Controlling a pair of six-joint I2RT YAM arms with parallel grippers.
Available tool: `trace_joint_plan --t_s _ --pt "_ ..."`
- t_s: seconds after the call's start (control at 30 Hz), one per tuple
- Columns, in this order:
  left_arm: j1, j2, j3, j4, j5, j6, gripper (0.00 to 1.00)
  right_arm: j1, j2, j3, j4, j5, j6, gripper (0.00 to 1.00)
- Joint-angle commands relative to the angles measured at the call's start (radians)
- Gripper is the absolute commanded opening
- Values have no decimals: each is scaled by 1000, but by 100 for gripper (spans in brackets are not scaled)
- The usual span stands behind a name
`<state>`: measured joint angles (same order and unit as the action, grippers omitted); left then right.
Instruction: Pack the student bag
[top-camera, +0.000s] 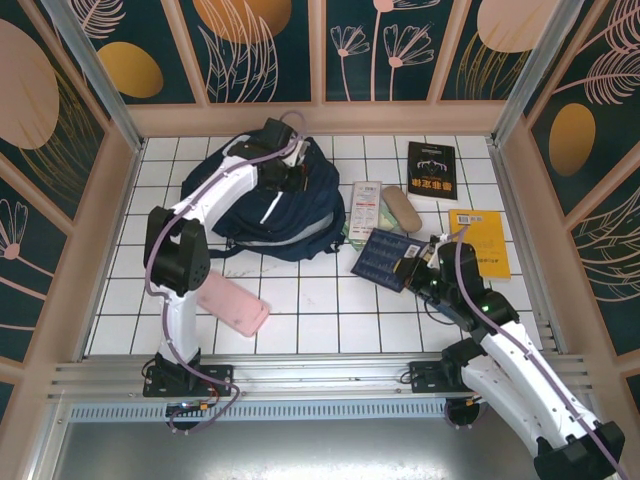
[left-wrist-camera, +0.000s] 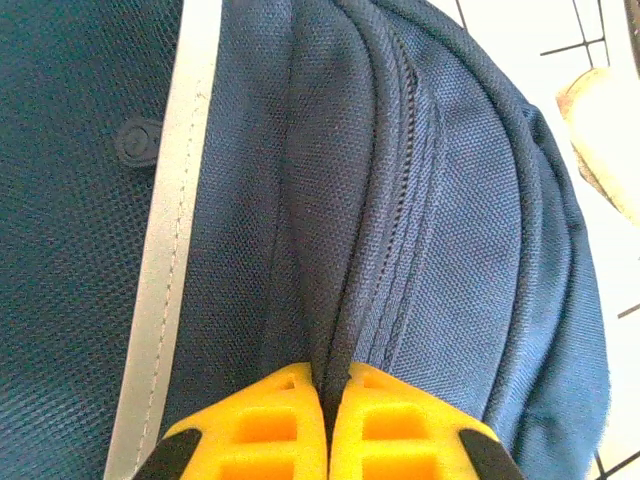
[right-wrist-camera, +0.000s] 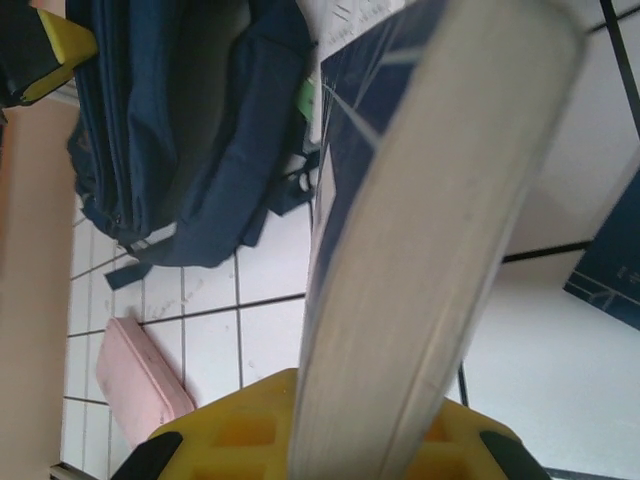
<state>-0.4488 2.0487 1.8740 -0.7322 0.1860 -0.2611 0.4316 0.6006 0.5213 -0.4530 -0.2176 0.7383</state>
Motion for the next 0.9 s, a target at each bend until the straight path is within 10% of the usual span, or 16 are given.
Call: trace_joint_plan --t_s 0.0,0.33,0.87 --pt "-2 -88 150 -108 -56 64 0 -7 -25 87 105 -30 -15 0" --pt "0 -191 246 -152 -81 68 0 -3 245 197 429 -176 93 0" --pt "109 -259 157 -6 256 -62 0 138 616 497 482 -82 100 0"
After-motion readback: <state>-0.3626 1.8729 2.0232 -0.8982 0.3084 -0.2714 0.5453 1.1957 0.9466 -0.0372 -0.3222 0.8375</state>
